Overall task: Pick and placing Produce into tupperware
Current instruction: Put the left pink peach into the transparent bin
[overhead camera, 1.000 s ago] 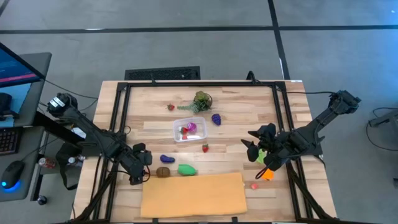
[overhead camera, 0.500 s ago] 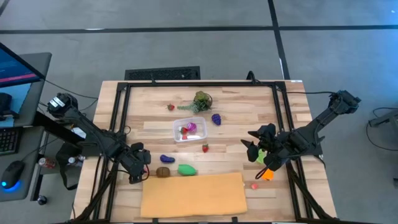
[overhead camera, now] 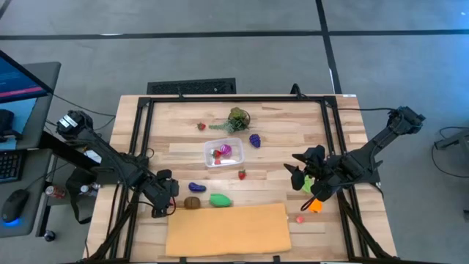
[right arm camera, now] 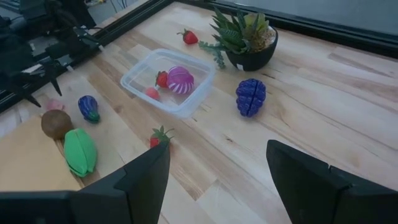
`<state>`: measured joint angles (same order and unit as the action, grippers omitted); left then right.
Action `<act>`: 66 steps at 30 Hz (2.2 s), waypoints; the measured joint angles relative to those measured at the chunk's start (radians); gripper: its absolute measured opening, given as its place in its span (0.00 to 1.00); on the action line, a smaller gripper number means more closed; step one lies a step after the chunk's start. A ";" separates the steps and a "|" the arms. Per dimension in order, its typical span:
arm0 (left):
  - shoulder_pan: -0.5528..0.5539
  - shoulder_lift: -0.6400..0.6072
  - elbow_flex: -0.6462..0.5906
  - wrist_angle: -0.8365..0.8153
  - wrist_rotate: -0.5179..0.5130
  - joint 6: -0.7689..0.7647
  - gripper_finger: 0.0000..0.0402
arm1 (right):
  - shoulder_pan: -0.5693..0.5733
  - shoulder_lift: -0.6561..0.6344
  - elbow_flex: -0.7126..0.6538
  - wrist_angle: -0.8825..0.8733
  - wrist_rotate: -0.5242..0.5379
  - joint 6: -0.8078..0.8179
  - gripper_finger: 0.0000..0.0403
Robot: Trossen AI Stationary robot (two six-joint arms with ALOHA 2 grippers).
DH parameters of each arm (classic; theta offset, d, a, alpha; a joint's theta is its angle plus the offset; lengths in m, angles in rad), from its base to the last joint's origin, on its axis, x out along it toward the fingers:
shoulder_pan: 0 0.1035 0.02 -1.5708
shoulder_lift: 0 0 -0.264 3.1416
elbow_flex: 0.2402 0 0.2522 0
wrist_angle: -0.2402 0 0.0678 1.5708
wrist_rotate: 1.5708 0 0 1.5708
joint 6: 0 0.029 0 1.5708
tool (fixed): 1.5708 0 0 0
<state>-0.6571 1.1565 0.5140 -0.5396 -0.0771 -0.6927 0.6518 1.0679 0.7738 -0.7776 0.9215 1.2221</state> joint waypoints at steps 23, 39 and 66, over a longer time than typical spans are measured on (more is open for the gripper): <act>0.000 0.107 0.000 0.027 -0.011 -0.014 0.41 | 0.000 0.000 0.000 0.005 0.000 0.001 0.65; 0.000 0.106 0.000 0.039 -0.015 -0.070 0.28 | 0.000 0.000 0.000 0.005 0.000 0.001 0.65; 0.246 0.104 0.308 -0.184 -0.247 0.258 0.28 | -0.033 0.000 0.000 0.002 0.000 0.000 0.65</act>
<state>-0.4109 1.2602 0.8223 -0.7234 -0.3245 -0.4345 0.6189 1.0679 0.7738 -0.7761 0.9215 1.2217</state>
